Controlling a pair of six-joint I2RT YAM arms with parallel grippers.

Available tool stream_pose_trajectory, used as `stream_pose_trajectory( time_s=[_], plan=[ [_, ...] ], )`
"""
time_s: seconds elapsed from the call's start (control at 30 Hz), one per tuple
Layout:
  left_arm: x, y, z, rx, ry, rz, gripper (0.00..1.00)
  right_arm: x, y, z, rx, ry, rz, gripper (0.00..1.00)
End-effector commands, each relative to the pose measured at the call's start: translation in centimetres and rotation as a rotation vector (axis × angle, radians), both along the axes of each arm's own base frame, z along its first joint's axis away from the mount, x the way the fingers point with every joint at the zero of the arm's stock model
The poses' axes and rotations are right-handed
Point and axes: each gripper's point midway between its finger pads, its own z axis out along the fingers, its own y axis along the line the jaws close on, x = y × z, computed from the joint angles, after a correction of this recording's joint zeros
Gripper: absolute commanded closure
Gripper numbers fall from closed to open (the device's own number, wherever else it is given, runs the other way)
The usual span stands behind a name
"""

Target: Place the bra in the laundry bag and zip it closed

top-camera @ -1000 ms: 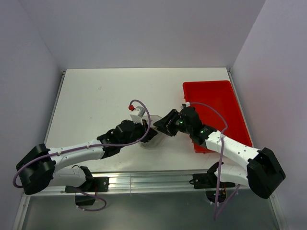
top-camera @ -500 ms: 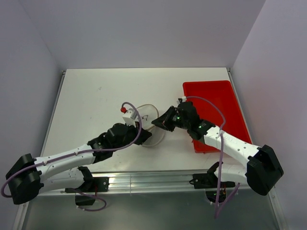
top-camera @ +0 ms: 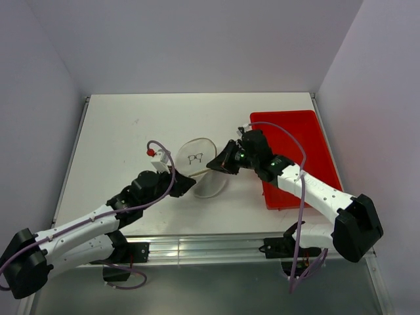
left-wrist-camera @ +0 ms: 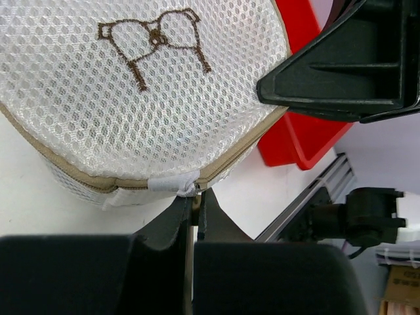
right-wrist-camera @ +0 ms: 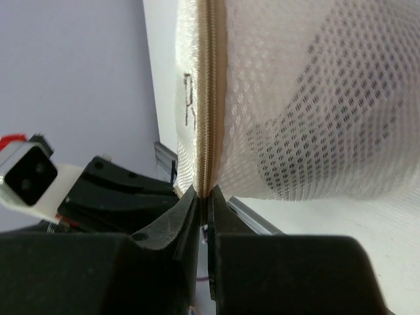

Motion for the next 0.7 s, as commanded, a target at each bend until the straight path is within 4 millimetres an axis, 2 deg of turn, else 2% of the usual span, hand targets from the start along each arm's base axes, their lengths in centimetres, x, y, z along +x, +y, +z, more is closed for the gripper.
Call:
stream_pose_trajectory(
  time_s=[0.0, 0.2, 0.23, 0.3, 0.5, 0.6, 0.67],
  plan=[
    [0.9, 4.2, -4.2, 0.107, 0.09, 0.15, 1.0, 3.4, -2.6, 2.5, -0.067, -0.137, -0.06, 0.95],
    [2.2, 6.4, -5.2, 0.127, 0.144, 0.271, 1.0, 3.8, -3.3, 3.4, -0.095, -0.178, -0.031, 0.96],
    [2.1, 7.2, -6.1, 0.161, 0.172, 0.3, 1.0, 3.8, -3.4, 3.5, -0.101, -0.182, -0.031, 0.96],
    [2.5, 7.4, -6.1, 0.161, 0.179, 0.314, 1.0, 3.8, -3.7, 3.5, -0.108, -0.185, -0.033, 0.96],
    [3.0, 6.9, -4.2, 0.138, 0.148, 0.303, 0.98, 4.0, -3.4, 3.7, -0.099, -0.188, -0.015, 0.97],
    [3.3, 7.0, -3.4, 0.145, 0.133, 0.31, 0.89, 4.4, -3.1, 3.8, -0.093, -0.183, -0.018, 0.97],
    [3.4, 7.2, -2.9, 0.143, 0.12, 0.316, 0.86, 4.7, -2.9, 4.2, -0.083, -0.187, -0.021, 0.98]
  ],
)
